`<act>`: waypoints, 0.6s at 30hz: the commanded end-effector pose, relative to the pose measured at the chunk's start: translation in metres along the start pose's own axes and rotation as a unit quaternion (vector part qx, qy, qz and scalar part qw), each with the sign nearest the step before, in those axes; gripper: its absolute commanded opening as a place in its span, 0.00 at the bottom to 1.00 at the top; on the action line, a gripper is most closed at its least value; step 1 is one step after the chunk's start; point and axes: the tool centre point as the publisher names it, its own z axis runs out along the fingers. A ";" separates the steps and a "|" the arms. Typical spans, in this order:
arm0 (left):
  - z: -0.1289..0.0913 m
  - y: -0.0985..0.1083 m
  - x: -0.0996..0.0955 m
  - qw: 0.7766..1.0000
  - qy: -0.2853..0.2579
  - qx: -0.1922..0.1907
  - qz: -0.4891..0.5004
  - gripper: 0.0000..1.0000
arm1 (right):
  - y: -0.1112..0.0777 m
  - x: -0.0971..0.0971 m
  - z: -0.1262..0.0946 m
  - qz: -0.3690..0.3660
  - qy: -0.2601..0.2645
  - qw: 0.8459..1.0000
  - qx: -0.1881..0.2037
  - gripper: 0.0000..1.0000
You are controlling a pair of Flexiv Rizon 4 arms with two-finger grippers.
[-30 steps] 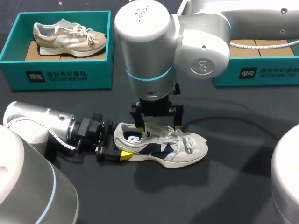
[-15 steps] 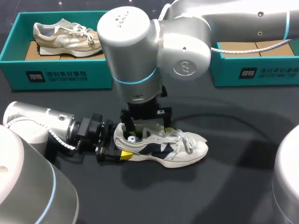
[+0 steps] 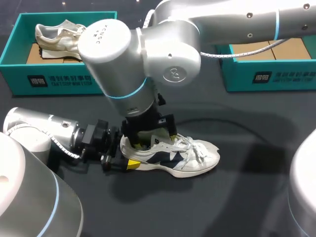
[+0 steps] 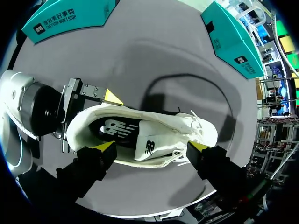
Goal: Take the shoe out of the shoebox, open the shoe tongue, remove and reinsert the insole, then place the shoe into the shoebox
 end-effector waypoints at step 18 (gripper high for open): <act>0.002 0.002 -0.002 1.000 -0.001 -0.001 0.000 0.00 | -0.001 -0.009 0.028 0.278 -0.117 0.953 -0.019 1.00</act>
